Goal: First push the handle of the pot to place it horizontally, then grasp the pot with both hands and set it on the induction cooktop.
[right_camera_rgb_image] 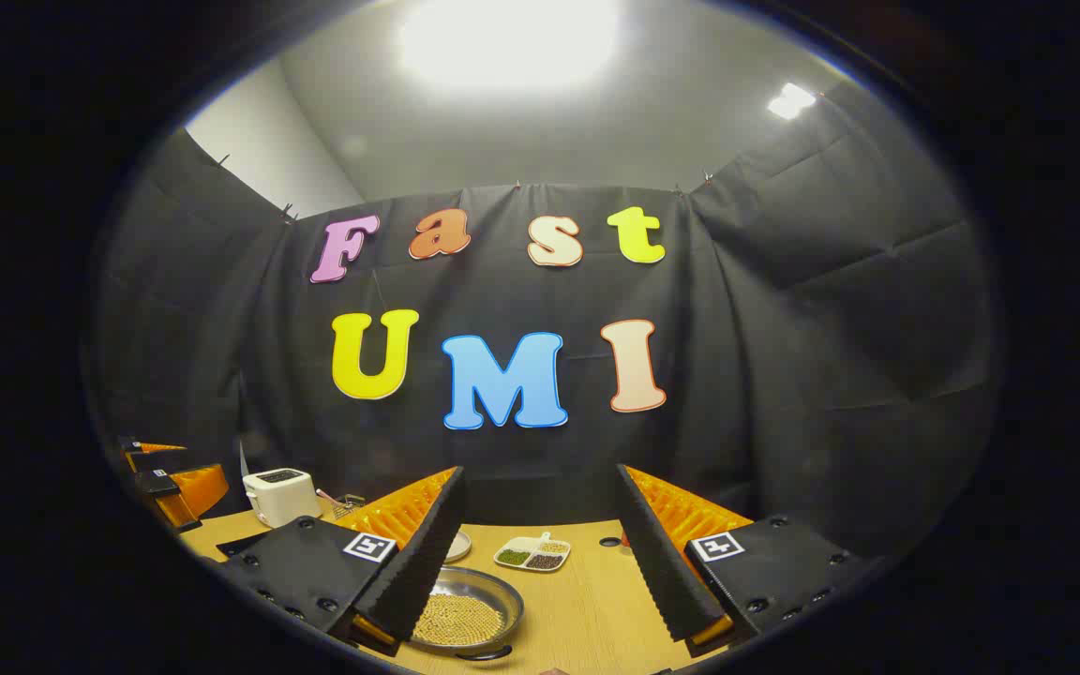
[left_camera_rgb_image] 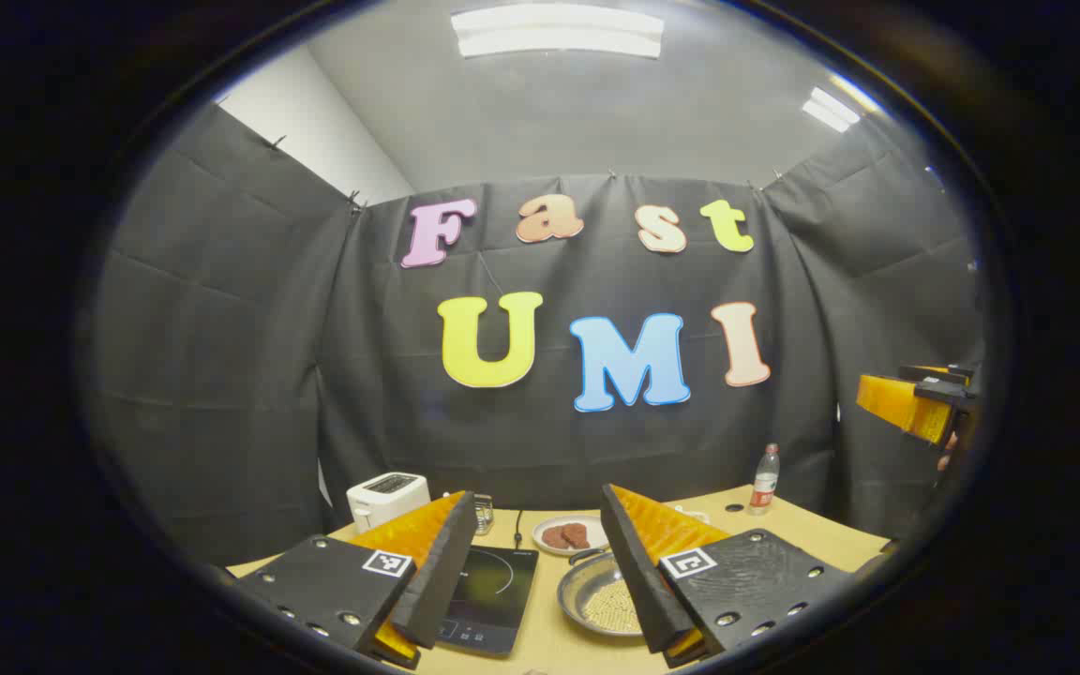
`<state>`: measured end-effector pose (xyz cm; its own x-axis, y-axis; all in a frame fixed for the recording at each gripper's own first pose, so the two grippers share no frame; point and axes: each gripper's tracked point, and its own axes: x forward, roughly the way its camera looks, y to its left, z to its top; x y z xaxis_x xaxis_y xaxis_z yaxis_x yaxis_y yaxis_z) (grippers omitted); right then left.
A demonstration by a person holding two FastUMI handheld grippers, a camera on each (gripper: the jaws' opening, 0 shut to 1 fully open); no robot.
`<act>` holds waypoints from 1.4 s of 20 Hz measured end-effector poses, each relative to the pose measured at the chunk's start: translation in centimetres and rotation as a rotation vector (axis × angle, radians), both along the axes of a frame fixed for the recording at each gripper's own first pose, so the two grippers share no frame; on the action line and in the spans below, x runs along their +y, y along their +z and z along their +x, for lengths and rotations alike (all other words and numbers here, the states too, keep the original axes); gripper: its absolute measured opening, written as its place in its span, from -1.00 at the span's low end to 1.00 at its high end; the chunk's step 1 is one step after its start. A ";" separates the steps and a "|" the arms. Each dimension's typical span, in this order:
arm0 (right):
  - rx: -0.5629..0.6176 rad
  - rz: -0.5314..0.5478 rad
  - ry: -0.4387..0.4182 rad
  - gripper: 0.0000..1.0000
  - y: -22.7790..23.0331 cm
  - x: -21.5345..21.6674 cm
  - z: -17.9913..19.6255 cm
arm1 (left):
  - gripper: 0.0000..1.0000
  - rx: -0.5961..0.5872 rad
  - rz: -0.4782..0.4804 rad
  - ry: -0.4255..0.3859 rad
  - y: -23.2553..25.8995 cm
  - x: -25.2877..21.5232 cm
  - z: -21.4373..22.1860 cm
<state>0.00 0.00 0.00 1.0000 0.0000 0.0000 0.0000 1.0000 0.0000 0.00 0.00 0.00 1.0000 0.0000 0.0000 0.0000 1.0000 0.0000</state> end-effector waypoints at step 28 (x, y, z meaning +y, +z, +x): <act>0.016 -0.021 0.013 0.96 -0.4 1.1 -0.2 | 0.56 -0.017 0.007 0.025 0.5 1.6 -1.3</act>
